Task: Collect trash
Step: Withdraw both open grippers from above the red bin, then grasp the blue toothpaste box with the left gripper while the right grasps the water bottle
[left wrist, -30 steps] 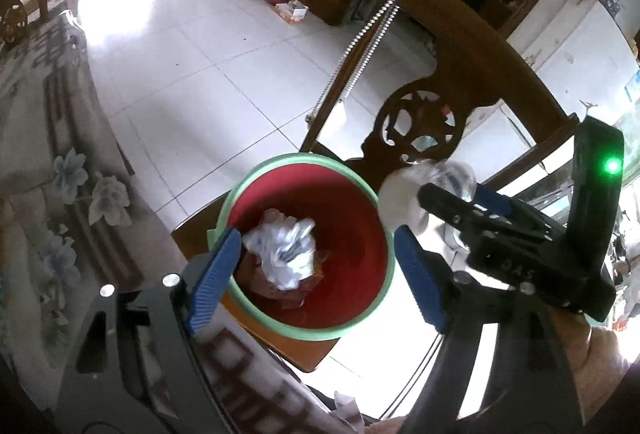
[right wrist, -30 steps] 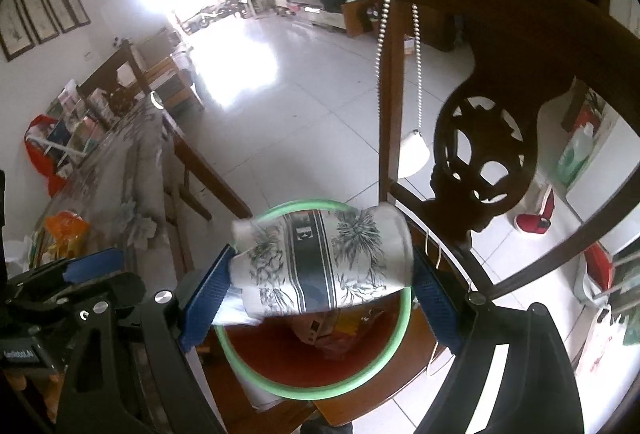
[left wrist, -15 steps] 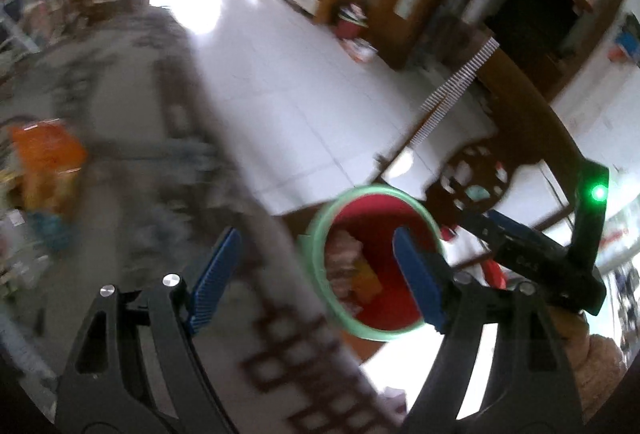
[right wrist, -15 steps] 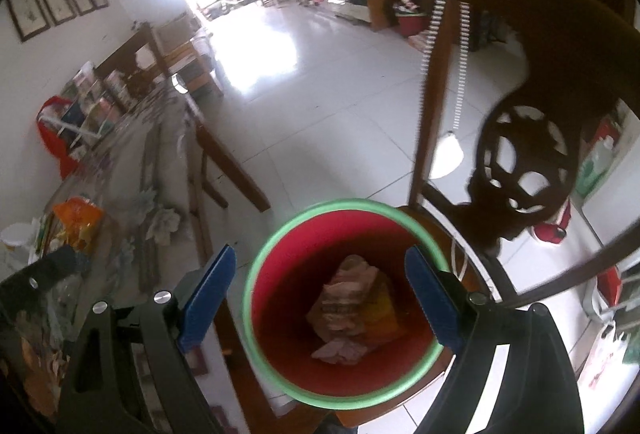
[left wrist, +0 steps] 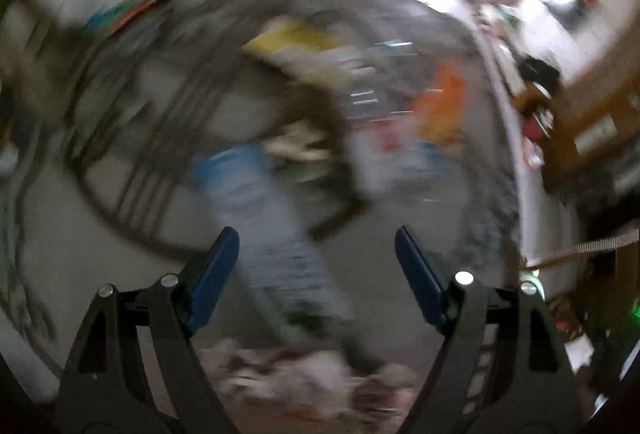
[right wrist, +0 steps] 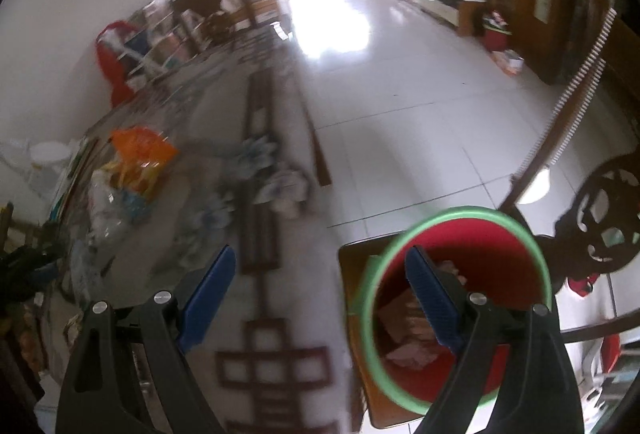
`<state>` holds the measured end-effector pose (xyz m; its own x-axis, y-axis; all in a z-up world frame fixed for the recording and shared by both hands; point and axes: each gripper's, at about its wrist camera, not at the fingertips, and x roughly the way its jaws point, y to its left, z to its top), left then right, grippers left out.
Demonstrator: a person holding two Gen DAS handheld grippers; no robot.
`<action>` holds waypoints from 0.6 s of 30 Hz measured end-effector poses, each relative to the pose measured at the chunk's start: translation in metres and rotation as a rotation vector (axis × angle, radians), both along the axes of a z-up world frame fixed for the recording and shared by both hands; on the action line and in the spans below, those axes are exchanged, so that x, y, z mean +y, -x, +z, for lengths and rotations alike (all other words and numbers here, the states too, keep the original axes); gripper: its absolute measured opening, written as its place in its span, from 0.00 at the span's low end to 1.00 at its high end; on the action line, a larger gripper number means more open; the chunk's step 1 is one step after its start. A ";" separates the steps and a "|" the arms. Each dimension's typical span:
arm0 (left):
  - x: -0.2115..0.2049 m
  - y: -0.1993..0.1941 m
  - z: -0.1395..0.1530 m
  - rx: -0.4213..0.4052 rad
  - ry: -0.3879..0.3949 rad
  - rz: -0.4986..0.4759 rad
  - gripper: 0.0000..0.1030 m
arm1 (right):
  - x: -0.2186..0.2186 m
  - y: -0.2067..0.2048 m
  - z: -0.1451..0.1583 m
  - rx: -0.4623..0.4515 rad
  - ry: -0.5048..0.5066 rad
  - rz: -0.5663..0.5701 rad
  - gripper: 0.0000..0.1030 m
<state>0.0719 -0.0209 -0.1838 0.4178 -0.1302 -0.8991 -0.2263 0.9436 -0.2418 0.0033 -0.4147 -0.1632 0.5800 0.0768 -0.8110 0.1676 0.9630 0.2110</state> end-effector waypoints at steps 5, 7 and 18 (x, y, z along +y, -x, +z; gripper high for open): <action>0.018 -0.011 -0.033 0.104 0.016 -0.009 0.81 | 0.044 -0.007 0.002 0.010 0.024 0.035 0.81; 0.016 -0.017 -0.041 0.123 0.030 -0.036 0.82 | 0.061 -0.006 0.004 0.014 0.033 0.041 0.81; 0.045 -0.036 -0.053 0.133 0.071 -0.304 0.51 | 0.147 -0.013 0.000 0.040 0.064 0.029 0.81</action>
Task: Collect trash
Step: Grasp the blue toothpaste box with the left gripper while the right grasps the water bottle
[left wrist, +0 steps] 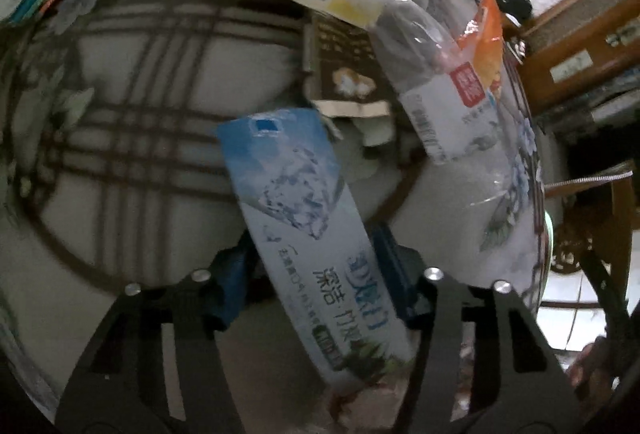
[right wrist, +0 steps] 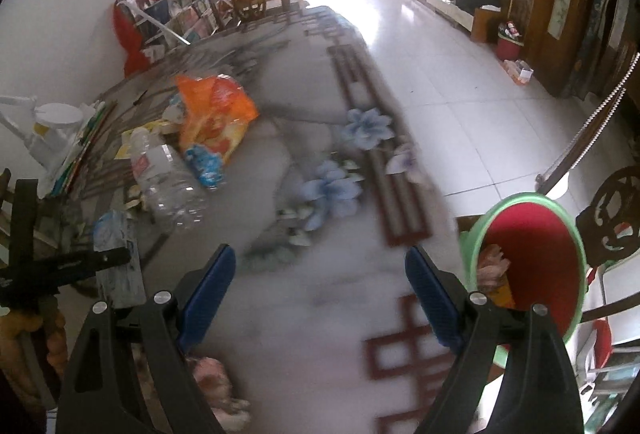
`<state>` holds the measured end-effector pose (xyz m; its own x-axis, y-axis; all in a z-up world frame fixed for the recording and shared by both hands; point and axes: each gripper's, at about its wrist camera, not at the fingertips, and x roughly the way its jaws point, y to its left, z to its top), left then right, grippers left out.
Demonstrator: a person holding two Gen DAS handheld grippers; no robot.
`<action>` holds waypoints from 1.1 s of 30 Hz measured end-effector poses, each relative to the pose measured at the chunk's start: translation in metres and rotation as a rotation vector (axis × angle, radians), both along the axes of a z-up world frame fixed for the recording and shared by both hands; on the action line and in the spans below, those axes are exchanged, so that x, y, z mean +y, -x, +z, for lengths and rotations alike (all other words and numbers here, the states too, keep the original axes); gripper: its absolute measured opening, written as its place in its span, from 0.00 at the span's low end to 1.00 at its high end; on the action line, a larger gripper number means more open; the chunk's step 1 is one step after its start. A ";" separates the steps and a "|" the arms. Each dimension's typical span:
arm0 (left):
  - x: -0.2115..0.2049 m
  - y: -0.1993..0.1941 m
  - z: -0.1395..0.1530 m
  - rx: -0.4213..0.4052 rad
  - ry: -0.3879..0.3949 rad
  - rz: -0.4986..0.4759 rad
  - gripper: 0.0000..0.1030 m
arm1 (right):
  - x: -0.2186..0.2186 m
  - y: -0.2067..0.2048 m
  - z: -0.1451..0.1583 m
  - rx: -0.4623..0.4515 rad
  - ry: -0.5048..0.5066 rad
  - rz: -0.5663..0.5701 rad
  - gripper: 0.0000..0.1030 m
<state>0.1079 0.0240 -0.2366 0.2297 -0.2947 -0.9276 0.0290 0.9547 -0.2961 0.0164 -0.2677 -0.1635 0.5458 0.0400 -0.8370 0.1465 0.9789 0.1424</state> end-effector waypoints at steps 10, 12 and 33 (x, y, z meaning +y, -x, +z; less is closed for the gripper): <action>0.072 -0.014 0.003 -0.047 -0.093 -0.194 0.52 | 0.081 -0.061 -0.004 0.007 -0.013 0.200 0.81; 0.082 -0.017 0.003 -0.046 -0.077 -0.191 0.54 | 0.097 -0.084 -0.006 0.011 0.027 0.257 0.81; 0.090 0.004 0.000 -0.064 -0.023 -0.016 0.65 | 0.149 -0.118 -0.043 0.205 -0.045 0.324 0.72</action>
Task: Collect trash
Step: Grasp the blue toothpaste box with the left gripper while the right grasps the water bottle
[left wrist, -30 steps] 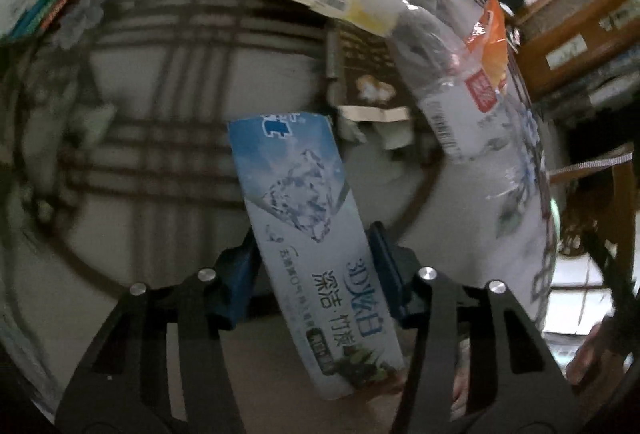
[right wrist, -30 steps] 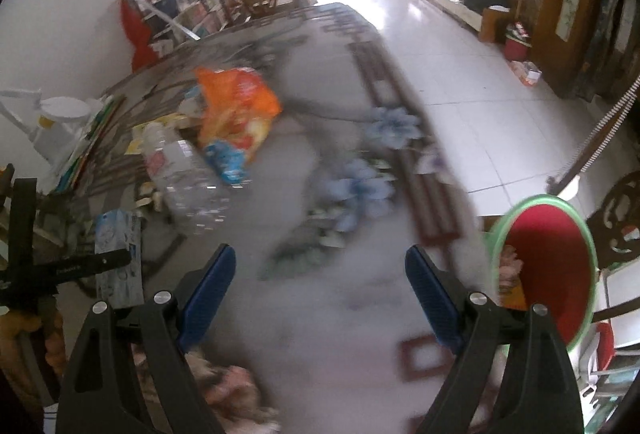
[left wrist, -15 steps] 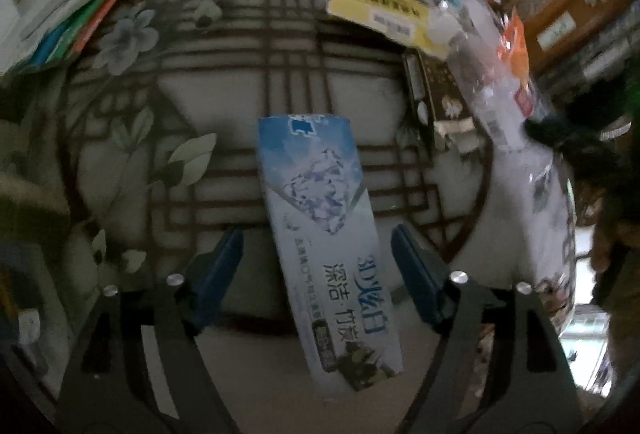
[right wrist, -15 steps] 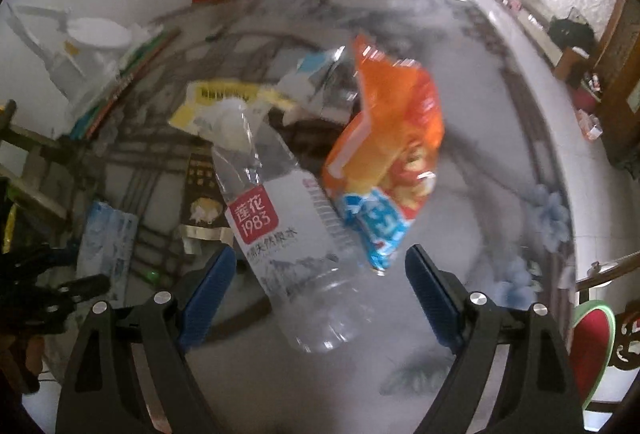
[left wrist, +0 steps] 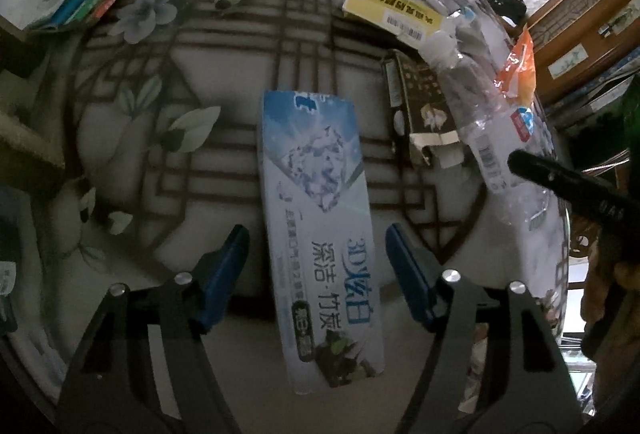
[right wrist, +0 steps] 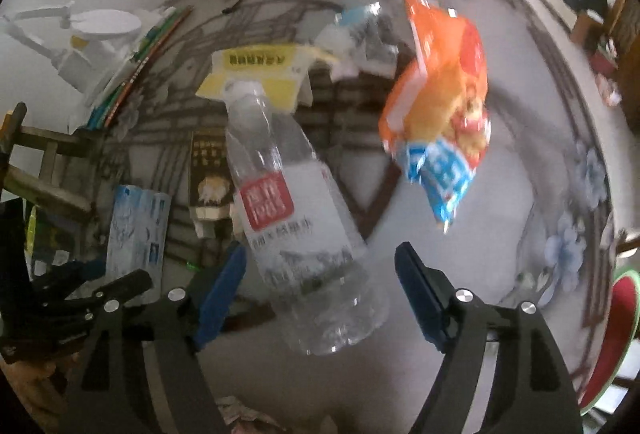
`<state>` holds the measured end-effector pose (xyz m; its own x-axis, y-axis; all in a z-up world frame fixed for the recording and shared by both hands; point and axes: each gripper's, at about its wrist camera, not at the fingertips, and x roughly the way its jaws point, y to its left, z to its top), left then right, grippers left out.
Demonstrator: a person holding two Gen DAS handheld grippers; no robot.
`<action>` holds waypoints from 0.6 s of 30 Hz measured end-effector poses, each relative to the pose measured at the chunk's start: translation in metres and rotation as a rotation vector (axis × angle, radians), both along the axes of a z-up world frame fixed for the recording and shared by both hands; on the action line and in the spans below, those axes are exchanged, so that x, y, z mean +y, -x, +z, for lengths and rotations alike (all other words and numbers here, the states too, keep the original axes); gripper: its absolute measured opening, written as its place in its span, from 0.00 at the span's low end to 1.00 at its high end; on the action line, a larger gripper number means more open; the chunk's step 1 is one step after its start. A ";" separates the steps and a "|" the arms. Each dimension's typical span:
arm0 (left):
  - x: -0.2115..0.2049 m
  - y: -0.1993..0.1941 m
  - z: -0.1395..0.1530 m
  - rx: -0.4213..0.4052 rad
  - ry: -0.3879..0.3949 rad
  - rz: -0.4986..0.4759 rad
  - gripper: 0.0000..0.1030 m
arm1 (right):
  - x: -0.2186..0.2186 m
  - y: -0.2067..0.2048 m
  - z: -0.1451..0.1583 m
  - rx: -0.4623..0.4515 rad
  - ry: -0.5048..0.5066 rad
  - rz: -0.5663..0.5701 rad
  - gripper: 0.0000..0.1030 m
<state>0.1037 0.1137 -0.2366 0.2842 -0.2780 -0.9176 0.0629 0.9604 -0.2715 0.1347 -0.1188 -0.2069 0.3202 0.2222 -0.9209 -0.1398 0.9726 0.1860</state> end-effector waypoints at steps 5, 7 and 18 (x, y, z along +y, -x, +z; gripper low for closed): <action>0.002 -0.001 -0.002 0.005 -0.004 0.018 0.59 | 0.008 -0.016 -0.002 -0.017 0.045 0.038 0.72; 0.003 -0.003 -0.002 0.007 -0.002 0.032 0.57 | 0.010 -0.021 -0.007 -0.015 0.065 0.053 0.72; 0.000 0.002 0.023 -0.074 -0.022 0.019 0.45 | 0.007 -0.002 0.000 -0.064 0.035 0.048 0.51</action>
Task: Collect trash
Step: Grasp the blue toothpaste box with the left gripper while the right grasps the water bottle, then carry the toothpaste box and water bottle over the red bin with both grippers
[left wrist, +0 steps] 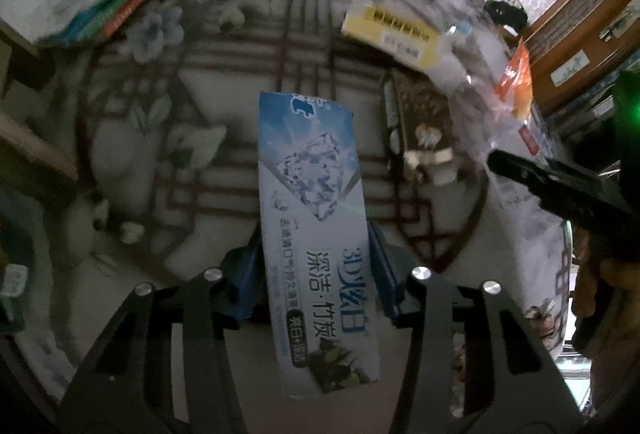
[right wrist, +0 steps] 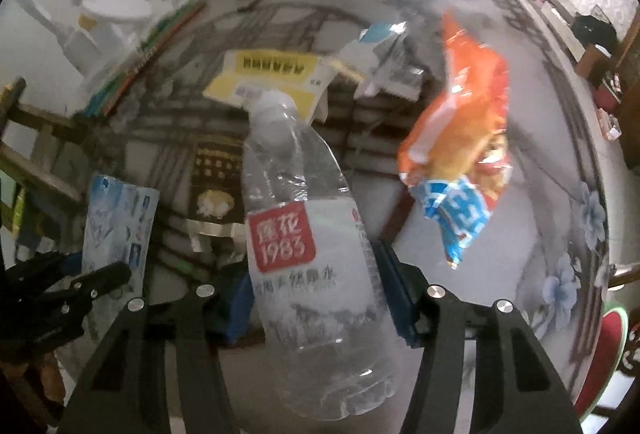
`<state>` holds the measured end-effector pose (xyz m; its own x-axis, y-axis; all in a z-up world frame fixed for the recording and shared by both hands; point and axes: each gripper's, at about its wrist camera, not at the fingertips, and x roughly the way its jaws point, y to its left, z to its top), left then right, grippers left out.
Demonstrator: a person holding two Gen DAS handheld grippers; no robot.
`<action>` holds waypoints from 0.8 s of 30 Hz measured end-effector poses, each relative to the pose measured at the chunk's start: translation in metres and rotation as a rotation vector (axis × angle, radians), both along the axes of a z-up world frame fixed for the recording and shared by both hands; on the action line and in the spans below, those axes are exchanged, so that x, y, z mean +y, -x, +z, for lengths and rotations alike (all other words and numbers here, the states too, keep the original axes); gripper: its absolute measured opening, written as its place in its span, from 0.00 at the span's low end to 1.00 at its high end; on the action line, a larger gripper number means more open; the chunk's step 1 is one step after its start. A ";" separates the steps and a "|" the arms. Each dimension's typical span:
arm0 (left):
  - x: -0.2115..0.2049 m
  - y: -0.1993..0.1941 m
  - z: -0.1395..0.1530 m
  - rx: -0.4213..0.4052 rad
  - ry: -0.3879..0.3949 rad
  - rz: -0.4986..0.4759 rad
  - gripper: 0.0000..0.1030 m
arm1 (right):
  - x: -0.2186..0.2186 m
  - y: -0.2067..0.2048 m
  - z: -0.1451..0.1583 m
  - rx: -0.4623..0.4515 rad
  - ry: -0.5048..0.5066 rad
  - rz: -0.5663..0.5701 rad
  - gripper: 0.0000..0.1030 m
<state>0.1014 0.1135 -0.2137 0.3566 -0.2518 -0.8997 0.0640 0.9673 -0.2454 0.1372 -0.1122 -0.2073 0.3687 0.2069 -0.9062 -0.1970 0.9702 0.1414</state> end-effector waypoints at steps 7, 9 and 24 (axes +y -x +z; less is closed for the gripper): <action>-0.007 0.003 0.048 -0.135 0.016 -0.012 0.45 | -0.016 0.031 0.038 -0.112 -0.042 -0.079 0.48; -0.012 0.004 0.060 -0.172 0.010 -0.025 0.45 | -0.018 0.039 0.047 -0.133 -0.059 -0.093 0.48; -0.030 0.015 0.111 -0.313 0.027 -0.072 0.45 | -0.051 0.076 0.100 -0.315 -0.053 -0.221 0.48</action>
